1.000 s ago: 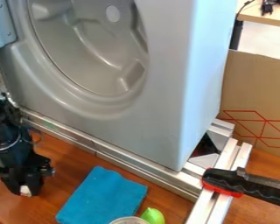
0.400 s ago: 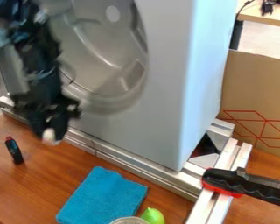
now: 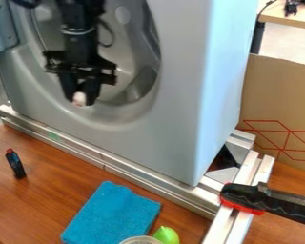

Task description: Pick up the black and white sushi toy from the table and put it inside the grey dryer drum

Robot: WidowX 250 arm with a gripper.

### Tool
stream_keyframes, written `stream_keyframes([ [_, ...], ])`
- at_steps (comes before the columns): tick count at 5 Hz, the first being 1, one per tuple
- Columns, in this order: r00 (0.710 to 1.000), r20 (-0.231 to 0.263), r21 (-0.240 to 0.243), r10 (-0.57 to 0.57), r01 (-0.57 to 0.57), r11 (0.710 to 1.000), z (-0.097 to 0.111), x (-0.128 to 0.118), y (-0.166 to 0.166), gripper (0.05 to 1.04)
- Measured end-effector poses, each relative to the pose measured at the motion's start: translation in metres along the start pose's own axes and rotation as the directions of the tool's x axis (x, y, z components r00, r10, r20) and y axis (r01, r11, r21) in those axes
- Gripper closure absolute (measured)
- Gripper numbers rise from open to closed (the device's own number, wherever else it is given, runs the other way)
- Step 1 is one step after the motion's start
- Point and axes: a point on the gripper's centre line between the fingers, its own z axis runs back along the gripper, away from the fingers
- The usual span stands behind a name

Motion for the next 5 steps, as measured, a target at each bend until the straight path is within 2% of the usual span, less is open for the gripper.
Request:
stream_keyframes([
  [1,0.997,0.054,0.002,-0.047,0.047,0.999,0.005,0.02,-0.004,0.627],
  [2,0.989,0.115,-0.076,-0.088,0.097,0.992,-0.01,0.035,-0.009,0.627],
  [3,0.985,0.146,-0.139,-0.096,0.116,0.983,-0.021,0.042,-0.004,0.627],
  [4,0.956,0.252,-0.236,-0.151,0.212,0.948,-0.029,0.051,-0.003,0.628],
  [5,0.964,0.223,-0.24,-0.146,0.2,0.95,-0.031,0.048,-0.001,0.588],
])
